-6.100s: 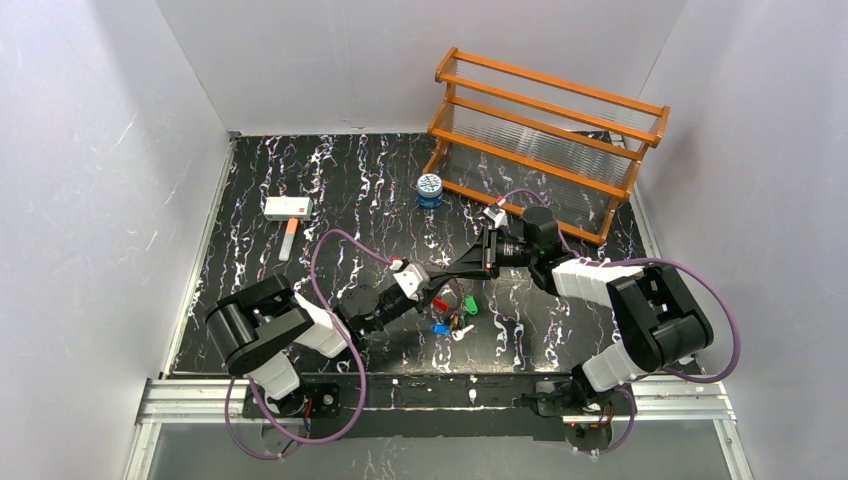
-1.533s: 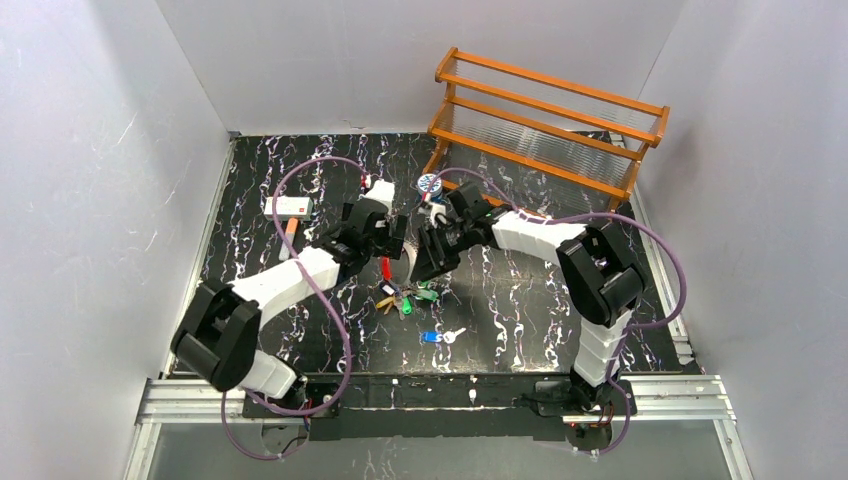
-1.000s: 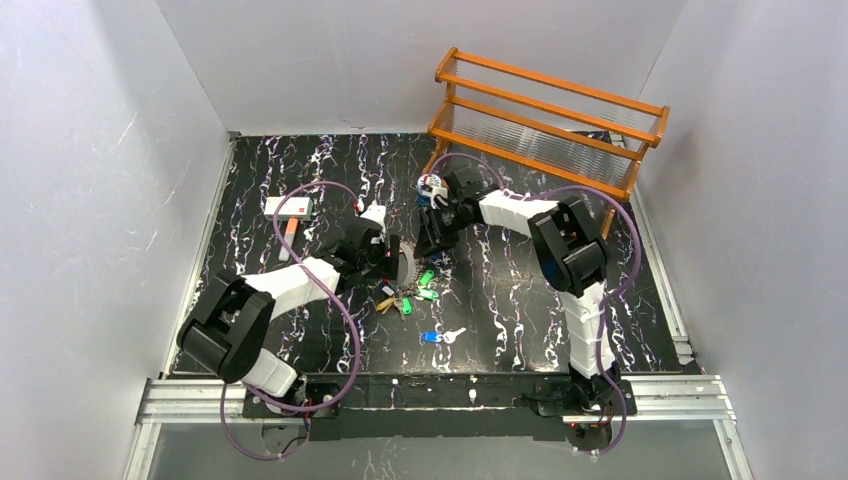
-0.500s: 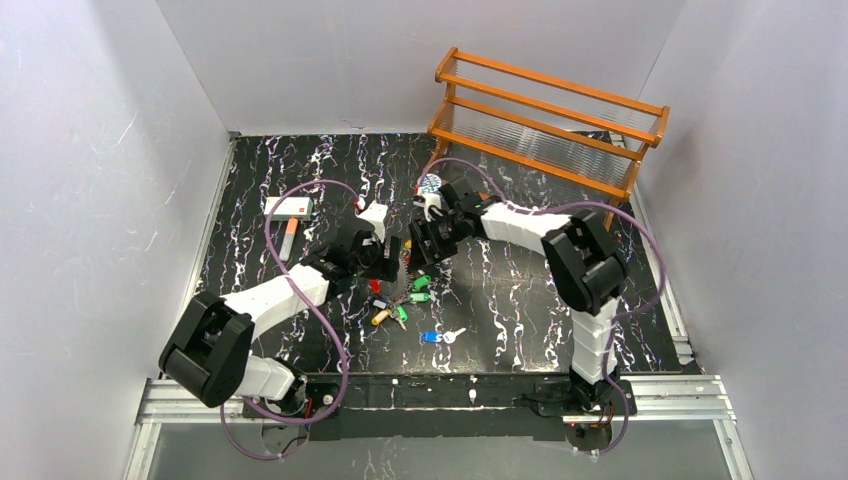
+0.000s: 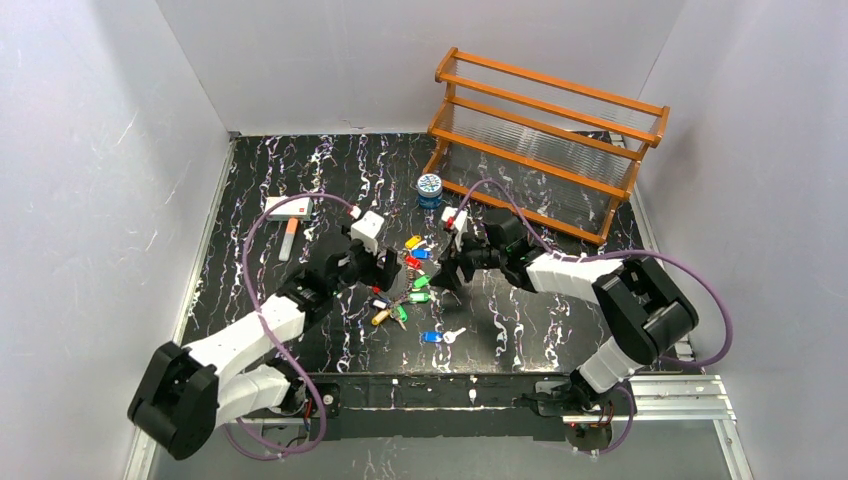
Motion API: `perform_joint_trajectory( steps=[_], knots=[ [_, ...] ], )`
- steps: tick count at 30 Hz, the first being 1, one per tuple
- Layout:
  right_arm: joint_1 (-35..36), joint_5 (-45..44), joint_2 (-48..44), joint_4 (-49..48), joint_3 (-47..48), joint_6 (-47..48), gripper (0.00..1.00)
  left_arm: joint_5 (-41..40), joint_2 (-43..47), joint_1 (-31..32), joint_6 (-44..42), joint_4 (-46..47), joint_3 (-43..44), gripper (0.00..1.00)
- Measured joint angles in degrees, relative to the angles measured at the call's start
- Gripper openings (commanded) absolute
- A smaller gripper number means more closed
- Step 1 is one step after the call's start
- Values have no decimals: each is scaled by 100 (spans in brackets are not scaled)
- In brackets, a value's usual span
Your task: Put the keys on the keyring
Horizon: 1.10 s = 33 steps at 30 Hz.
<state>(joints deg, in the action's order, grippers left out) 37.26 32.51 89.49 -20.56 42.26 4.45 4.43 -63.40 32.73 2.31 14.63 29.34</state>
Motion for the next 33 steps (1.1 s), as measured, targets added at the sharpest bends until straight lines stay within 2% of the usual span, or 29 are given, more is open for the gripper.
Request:
perform_joint_trajectory(
  steps=[8, 12, 16, 22, 33],
  knots=[
    [72, 1095, 647, -557, -35, 1733, 68, 221, 922, 0, -387, 938, -767, 80],
    [273, 1137, 789, -649, -35, 2673, 64, 247, 1093, 0, -374, 1134, -1023, 80],
    [686, 761, 925, -726, -35, 3418, 54, 251, 1165, 0, -317, 1250, -1078, 80],
    [1141, -127, 1141, -1257, -63, 3797, 36, 267, 1182, 0, -205, 1364, -1139, 80],
    [1156, -826, 1145, -1912, -219, 3856, 32, 291, 1180, 0, 57, 1480, -1274, 81]
  ],
)
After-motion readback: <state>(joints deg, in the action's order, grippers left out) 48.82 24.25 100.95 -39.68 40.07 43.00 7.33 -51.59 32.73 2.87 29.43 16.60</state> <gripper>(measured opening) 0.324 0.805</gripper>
